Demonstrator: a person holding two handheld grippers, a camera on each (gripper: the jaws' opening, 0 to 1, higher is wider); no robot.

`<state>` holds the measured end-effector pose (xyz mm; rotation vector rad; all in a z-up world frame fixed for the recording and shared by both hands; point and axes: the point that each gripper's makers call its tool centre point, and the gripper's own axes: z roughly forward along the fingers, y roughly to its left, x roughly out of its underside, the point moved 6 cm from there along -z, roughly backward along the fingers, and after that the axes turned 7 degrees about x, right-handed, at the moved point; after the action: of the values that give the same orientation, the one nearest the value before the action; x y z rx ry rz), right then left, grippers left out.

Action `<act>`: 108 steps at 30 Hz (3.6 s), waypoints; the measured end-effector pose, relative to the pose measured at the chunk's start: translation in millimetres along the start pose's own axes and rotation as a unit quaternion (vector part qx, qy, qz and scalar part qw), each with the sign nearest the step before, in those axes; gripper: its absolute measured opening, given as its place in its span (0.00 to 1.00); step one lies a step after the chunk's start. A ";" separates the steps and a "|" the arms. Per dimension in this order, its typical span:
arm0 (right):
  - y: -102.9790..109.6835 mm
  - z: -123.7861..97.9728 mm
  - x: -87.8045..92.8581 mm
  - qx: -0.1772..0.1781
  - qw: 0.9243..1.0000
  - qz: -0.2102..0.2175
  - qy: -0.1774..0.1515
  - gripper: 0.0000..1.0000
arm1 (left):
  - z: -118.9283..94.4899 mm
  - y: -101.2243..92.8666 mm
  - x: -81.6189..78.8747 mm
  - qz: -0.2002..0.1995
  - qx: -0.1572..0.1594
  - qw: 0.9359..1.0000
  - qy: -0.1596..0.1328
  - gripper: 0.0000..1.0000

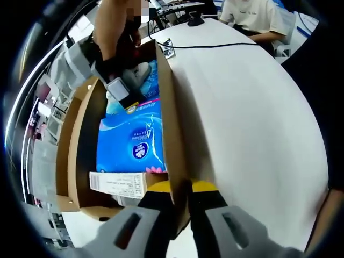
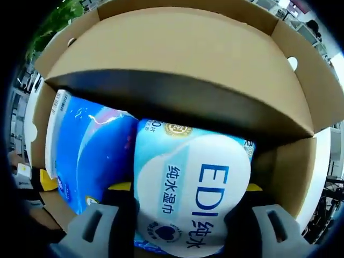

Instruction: Operate the shoe box by opening the lid, removing the specified soft item, and placing it in the target area until the item is outside and the box remains undamaged.

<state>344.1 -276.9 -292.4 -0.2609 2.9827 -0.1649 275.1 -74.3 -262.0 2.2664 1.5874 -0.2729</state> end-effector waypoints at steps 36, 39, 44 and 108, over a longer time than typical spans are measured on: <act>9.5 -7.8 19.1 0.014 0.991 -0.003 -0.134 0.72 | -1.7 -1.1 2.2 0.003 -0.002 1.000 0.018 0.09; 9.1 -7.0 17.1 0.018 0.991 -0.001 -0.132 0.71 | -1.8 -0.9 2.2 0.002 -0.002 1.000 0.019 0.09; 7.7 -8.5 15.4 0.019 0.992 -0.001 -0.126 0.70 | -2.1 -0.4 2.7 0.001 -0.003 1.000 0.018 0.09; -6.2 -119.5 3.0 -0.010 0.979 -0.071 -0.189 0.60 | -3.1 1.4 3.0 -0.015 -0.005 1.000 -0.003 0.08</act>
<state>324.1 -272.0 -174.5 -0.4517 2.5899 -0.0880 277.4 -70.9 -260.0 2.2337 1.6158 -0.2785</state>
